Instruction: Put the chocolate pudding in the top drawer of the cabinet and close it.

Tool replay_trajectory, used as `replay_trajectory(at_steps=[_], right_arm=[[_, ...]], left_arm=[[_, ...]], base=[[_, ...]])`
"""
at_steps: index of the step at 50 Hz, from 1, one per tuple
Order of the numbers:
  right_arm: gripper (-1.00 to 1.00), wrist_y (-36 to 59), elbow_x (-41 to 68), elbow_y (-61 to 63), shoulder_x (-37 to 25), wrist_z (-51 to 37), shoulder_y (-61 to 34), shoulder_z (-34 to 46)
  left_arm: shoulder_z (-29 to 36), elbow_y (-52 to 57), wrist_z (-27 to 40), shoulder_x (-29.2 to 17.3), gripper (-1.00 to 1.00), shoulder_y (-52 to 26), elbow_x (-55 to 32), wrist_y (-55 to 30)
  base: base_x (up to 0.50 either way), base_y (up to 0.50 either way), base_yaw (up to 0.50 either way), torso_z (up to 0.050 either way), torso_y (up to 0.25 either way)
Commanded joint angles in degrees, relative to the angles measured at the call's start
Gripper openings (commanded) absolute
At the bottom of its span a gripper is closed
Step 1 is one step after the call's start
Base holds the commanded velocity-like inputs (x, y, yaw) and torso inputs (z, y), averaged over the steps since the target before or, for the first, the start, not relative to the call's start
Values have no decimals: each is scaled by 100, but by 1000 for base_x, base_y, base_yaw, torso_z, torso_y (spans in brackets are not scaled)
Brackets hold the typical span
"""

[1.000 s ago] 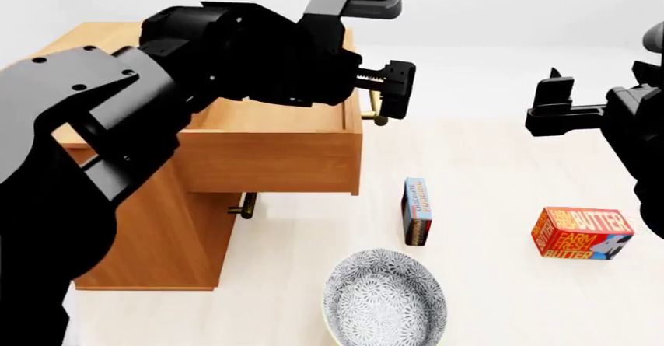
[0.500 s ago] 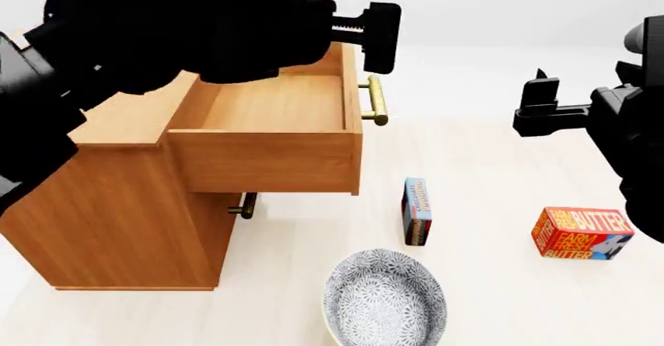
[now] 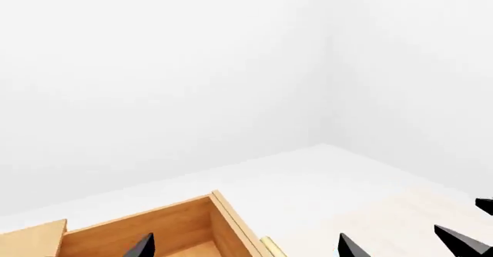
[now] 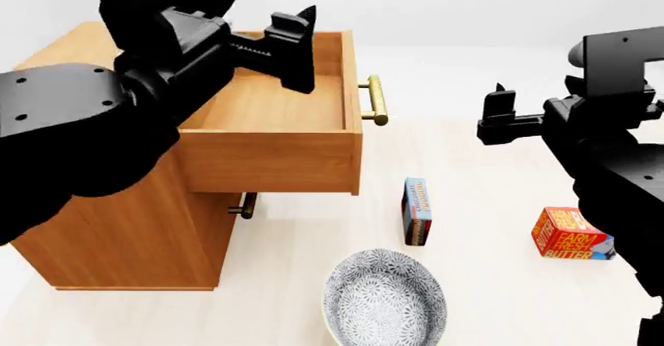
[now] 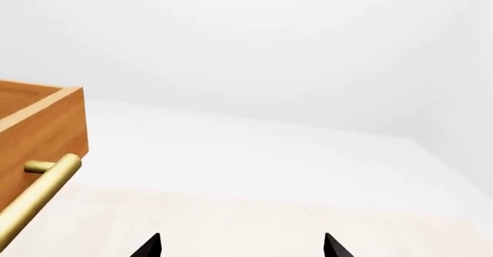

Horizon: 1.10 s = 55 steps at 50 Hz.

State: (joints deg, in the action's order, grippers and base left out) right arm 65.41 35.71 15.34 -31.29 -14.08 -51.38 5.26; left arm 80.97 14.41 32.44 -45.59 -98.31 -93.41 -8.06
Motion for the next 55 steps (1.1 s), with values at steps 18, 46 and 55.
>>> replay_trajectory(at_steps=[18,46,55], right_arm=[[100,-1223,-513,-2544,796,827,-369,917],[100,-2900,-1155,-8072,2155,2062,-2209,1521],[100,-3458,-1384,-9019,2393,2275,-2389,1493]], left_arm=[[-226,2057,498,-1936,100,762,1014,1130],[-232,2667,441,-2792,100,1291,1236,1817],[-225,2714,364,-2874,100,1372,1204,1901]], base=[[0,0,0,0,0],[0,0,0,0,0],[0,0,0,0,0]])
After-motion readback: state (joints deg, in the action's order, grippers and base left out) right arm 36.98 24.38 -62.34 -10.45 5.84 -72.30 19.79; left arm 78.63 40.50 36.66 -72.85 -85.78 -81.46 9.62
